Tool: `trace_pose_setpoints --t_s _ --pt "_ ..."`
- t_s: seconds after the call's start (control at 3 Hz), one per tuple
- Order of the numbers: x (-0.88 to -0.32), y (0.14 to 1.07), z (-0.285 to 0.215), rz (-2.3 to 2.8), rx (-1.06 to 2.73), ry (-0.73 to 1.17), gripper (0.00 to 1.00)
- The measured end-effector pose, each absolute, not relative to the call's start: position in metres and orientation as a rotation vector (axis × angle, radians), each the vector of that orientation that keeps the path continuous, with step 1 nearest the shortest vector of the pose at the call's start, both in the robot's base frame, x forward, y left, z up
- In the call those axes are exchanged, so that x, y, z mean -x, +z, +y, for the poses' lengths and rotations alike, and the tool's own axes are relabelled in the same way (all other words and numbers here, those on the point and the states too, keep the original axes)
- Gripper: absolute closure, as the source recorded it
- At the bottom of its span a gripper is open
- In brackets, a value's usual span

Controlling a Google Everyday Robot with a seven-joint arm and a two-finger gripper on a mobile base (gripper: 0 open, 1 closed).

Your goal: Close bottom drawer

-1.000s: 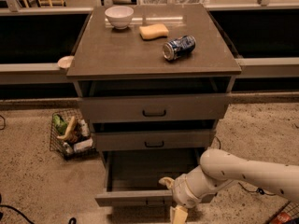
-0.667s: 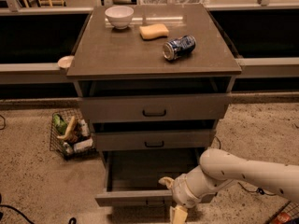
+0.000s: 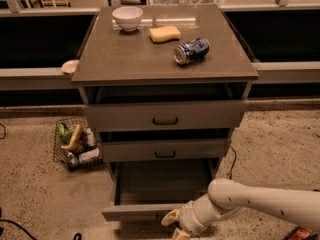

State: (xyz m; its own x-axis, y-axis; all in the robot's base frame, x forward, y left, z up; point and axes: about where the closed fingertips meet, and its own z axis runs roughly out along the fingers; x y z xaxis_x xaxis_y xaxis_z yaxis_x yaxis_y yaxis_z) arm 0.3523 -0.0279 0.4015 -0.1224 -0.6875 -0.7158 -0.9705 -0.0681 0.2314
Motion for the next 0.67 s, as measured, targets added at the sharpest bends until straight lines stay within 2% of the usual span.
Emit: trace_pose_setpoints --t_s 0.33,0.67 --pt "-0.347 0.343 -0.018 1.811 1.74 1.08 0.64" --pt "-0.333 0.325 -0.009 1.815 1.713 1.141 0.88"
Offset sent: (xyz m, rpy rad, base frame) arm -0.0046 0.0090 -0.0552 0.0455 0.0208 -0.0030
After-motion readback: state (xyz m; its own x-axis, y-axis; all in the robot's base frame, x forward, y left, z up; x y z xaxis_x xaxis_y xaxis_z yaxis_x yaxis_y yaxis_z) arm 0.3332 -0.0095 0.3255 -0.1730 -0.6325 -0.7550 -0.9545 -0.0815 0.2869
